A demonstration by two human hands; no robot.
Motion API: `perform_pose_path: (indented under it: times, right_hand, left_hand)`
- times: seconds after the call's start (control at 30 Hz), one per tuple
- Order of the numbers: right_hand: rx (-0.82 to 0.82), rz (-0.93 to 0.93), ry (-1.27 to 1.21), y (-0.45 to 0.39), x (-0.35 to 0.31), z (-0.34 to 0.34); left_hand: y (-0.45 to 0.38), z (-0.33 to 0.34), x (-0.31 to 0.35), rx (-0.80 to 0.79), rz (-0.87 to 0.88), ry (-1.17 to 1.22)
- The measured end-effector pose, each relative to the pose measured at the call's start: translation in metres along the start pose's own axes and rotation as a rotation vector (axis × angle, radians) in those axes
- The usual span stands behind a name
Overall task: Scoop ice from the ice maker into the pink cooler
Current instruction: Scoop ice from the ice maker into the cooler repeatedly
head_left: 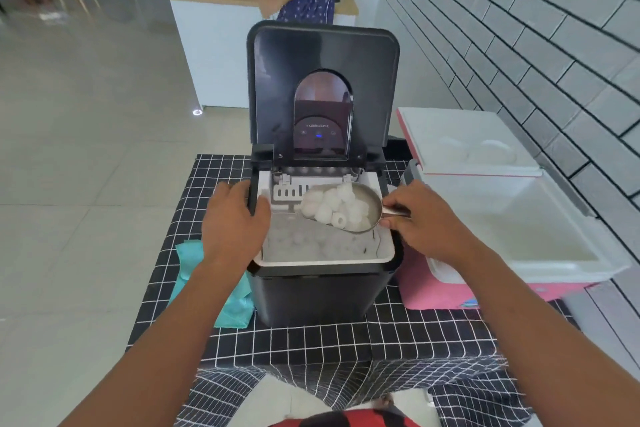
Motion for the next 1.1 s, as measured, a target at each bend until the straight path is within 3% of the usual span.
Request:
perform_pose_path:
  times: [0.33, 0.6, 0.8, 0.9, 1.1]
  right_hand:
    - [0.12, 0.175, -0.056, 0.041, 0.076, -0.092]
    - [0.163, 0.344, 0.001, 0.092, 0.178, -0.155]
    - [0.145, 0.415, 0.151, 0.103, 0.242, -0.157]
    - [0.134, 0.407, 0.387, 0.098, 0.262, -0.147]
    - [-0.068, 0.479, 0.658, 0.091, 0.296, -0.117]
  left_hand:
    - [0.004, 0.003, 0.137, 0.07, 0.23, 0.283]
    - [0.032, 0.084, 0.26, -0.218, 0.27, 0.288]
    - [0.049, 0.163, 0.277, -0.47, 0.12, 0.084]
    - [0.064, 0.183, 0.28, -0.459, 0.079, 0.014]
    - [0.072, 0.191, 0.282, -0.331, 0.122, 0.022]
Point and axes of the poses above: each hand's wrist, its own y-axis away from the middle knuckle, its own z-axis out of the palm, x = y × z, the point moved 6 cm from there along -y, towards the middle knuckle, and after that the axes turned 9 degrees about -y, right-handed, at the moved point
